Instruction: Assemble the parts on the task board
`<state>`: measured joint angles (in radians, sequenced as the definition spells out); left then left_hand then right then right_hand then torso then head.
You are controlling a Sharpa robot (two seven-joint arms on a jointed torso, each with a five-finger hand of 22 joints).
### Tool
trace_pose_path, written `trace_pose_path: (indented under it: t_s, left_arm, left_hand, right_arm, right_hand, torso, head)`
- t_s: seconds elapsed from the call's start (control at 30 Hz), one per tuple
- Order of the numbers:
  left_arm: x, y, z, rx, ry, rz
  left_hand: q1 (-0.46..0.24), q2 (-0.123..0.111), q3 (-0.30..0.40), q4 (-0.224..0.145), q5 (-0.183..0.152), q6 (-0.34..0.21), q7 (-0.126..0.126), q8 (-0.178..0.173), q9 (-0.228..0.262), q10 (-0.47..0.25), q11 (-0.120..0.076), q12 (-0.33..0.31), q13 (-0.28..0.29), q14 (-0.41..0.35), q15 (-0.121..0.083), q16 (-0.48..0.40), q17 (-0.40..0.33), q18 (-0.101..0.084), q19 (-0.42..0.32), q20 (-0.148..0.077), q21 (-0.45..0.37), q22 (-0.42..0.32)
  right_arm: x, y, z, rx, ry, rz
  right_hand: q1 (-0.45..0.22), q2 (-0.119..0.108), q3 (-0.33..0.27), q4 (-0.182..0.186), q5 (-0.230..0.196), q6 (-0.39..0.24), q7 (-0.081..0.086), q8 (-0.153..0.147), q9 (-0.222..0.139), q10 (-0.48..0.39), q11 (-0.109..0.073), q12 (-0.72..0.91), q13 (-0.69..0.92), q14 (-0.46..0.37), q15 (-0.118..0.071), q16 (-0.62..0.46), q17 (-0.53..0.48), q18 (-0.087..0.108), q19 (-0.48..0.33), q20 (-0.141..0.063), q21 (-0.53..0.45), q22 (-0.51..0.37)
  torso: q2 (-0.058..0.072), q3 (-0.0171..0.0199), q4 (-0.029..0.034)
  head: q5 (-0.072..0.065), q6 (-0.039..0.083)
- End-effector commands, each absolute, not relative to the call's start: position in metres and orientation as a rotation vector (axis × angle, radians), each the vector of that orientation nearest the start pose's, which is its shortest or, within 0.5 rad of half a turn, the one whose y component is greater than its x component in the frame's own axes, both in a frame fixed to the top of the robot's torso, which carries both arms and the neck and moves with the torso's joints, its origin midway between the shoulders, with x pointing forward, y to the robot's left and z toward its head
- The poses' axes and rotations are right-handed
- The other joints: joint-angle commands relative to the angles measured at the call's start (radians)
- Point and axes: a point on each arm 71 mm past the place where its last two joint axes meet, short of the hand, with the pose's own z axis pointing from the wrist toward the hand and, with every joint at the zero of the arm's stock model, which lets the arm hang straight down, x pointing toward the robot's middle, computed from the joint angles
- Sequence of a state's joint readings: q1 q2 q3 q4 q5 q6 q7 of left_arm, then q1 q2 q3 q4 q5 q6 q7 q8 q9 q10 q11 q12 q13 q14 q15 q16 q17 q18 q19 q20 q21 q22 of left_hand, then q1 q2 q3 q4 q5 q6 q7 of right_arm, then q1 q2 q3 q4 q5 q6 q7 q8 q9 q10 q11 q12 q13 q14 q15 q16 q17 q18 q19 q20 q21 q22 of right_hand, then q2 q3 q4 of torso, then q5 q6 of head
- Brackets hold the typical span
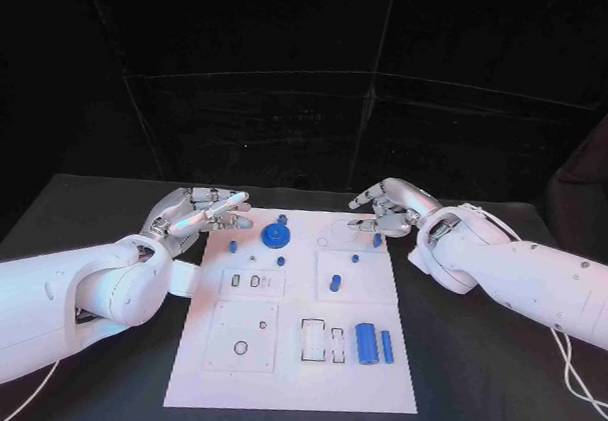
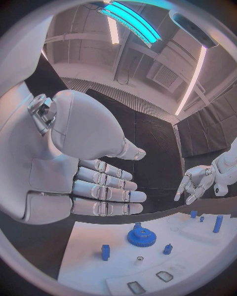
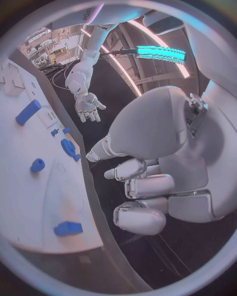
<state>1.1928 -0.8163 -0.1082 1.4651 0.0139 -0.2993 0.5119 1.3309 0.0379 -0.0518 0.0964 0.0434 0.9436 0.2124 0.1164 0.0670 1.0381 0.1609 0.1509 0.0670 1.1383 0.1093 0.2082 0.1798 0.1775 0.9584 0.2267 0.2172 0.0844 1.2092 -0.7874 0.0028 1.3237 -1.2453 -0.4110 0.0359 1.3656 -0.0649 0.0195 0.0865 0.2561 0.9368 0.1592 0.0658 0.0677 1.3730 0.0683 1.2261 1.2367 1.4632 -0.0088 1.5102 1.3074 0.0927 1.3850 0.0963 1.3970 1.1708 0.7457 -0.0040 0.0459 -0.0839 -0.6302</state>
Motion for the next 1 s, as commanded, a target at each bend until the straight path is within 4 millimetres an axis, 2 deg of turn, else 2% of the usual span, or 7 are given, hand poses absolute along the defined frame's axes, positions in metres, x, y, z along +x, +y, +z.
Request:
trace_pose_path:
  t_s: [0.03,0.1,0.17,0.27,0.5,0.73,1.0]
  left_arm:
    - [0.490,0.213,-0.201,-1.077,1.370,-1.569]
    - [0.490,0.212,-0.201,-1.077,1.370,-1.570]
    - [0.490,0.212,-0.201,-1.076,1.370,-1.570]
    - [0.491,0.213,-0.201,-1.077,1.369,-1.569]
    - [0.492,0.213,-0.202,-1.077,1.368,-1.566]
    - [0.492,0.214,-0.202,-1.077,1.367,-1.563]
    - [0.492,0.214,-0.202,-1.078,1.367,-1.563]
  left_hand:
    - [0.002,0.008,0.002,-0.005,0.004,0.007,0.002,-0.006,-0.001,0.006,-0.001,-0.006,-0.001,0.008,0.002,-0.007,0.002,0.006,0.005,0.000,-0.003,-0.001]
    - [0.002,0.009,0.001,-0.006,0.004,0.007,0.002,-0.006,-0.001,0.006,-0.001,-0.006,-0.001,0.008,0.002,-0.007,0.002,0.006,0.005,0.000,-0.004,-0.001]
    - [0.002,0.009,0.001,-0.006,0.004,0.007,0.002,-0.006,-0.001,0.006,-0.001,-0.006,-0.001,0.008,0.002,-0.007,0.002,0.006,0.005,0.000,-0.004,-0.001]
    - [0.002,0.009,0.001,-0.006,0.004,0.007,0.002,-0.006,-0.001,0.006,-0.001,-0.006,-0.001,0.008,0.002,-0.007,0.002,0.006,0.005,0.000,-0.004,-0.001]
    - [0.002,0.009,0.001,-0.006,0.004,0.007,0.002,-0.006,-0.001,0.006,-0.001,-0.006,-0.001,0.008,0.002,-0.007,0.002,0.006,0.005,0.000,-0.004,-0.001]
    - [0.002,0.009,0.001,-0.006,0.004,0.007,0.002,-0.006,-0.001,0.006,-0.001,-0.006,-0.001,0.008,0.002,-0.007,0.002,0.006,0.005,0.000,-0.004,-0.001]
    - [0.002,0.009,0.001,-0.006,0.004,0.007,0.002,-0.006,-0.001,0.006,-0.001,-0.006,-0.001,0.008,0.002,-0.007,0.002,0.006,0.005,0.000,-0.004,-0.001]
  right_arm:
    - [0.529,-0.248,-0.172,0.097,1.593,0.786]
    - [0.531,-0.256,-0.173,0.101,1.605,0.774]
    - [0.532,-0.262,-0.174,0.101,1.612,0.764]
    - [0.535,-0.267,-0.176,0.100,1.622,0.751]
    - [0.538,-0.276,-0.179,0.091,1.641,0.735]
    - [0.536,-0.283,-0.181,0.097,1.654,0.728]
    - [0.534,-0.288,-0.191,0.111,1.686,0.718]
  right_hand:
    - [0.019,-0.004,-0.003,-0.015,-0.002,-0.016,0.000,-0.003,-0.002,-0.009,0.000,-0.006,-0.001,0.078,0.000,0.006,0.123,-0.014,0.000,0.000,0.001,0.000]
    - [0.024,-0.006,-0.005,-0.020,-0.006,-0.019,0.001,-0.003,-0.002,-0.010,0.000,-0.008,-0.003,0.078,0.001,0.006,0.123,-0.014,0.000,0.001,0.001,-0.001]
    - [0.028,-0.007,-0.006,-0.023,-0.009,-0.021,0.001,-0.003,-0.002,-0.011,0.001,-0.010,-0.005,0.078,0.001,0.006,0.123,-0.014,0.000,0.001,0.001,-0.002]
    - [0.032,-0.006,-0.008,-0.026,-0.015,-0.022,0.002,-0.002,-0.001,-0.012,0.001,-0.011,-0.005,0.078,0.001,0.006,0.122,-0.014,-0.001,0.002,0.000,-0.002]
    - [0.035,-0.005,-0.008,-0.029,-0.017,-0.023,0.002,-0.002,-0.001,-0.012,0.001,-0.011,-0.006,0.078,0.002,0.005,0.121,-0.013,-0.002,0.002,-0.001,-0.004]
    - [0.033,-0.005,-0.009,-0.028,-0.018,-0.021,0.002,-0.001,-0.001,-0.012,0.002,-0.011,-0.005,0.078,0.002,0.006,0.122,-0.013,-0.002,0.002,0.000,-0.004]
    - [0.027,-0.004,-0.015,-0.025,-0.018,-0.018,0.002,0.001,0.000,-0.013,0.002,-0.013,-0.007,0.078,0.002,0.005,0.121,-0.013,-0.003,0.003,-0.001,-0.005]
  torso:
    - [0.002,0.0037,-0.0058]
    - [0.003,0.0054,-0.0058]
    - [0.004,0.0051,-0.0042]
    - [0.004,0.0069,-0.0035]
    - [0.003,0.0023,-0.0027]
    - [0.002,0.0020,-0.0082]
    - [0.002,0.0026,-0.0046]
  head:
    - [-0.001,0.001]
    - [-0.001,0.001]
    - [-0.002,0.000]
    - [0.005,0.000]
    - [0.003,-0.004]
    - [0.003,-0.007]
    - [-0.003,-0.010]
